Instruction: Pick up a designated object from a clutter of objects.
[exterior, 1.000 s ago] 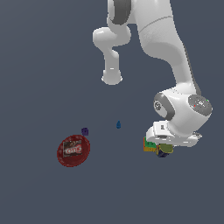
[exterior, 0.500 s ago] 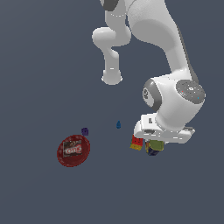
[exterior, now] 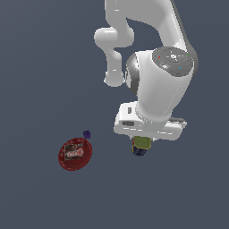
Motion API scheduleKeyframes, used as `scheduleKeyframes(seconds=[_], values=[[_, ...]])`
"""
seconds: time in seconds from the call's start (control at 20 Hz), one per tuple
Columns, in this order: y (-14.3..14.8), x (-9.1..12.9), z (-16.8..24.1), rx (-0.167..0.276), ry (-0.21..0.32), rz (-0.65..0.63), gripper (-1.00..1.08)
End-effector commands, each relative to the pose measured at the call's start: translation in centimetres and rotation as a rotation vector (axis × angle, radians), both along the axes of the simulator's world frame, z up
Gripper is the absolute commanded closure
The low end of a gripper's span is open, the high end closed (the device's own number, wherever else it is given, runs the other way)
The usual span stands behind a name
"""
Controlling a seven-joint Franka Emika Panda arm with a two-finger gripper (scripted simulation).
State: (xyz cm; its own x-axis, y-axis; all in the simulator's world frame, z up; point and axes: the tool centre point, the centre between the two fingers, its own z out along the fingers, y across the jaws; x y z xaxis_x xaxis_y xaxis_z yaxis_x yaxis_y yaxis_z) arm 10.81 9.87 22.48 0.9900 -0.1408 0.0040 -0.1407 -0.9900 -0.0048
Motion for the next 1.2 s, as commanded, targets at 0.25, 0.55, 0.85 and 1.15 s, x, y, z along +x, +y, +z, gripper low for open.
scheduleKeyframes(seconds=[0.25, 0.55, 0.85, 1.15], values=[[-6.6, 1.2, 6.5, 0.000, 0.000, 0.001, 1.08], [-11.0, 2.3, 10.7, -0.002, 0.003, 0.002, 1.08], [-13.6, 2.9, 13.2, -0.003, 0.004, 0.001, 1.08], [-14.6, 3.3, 14.1, -0.004, 0.004, 0.001, 1.08]])
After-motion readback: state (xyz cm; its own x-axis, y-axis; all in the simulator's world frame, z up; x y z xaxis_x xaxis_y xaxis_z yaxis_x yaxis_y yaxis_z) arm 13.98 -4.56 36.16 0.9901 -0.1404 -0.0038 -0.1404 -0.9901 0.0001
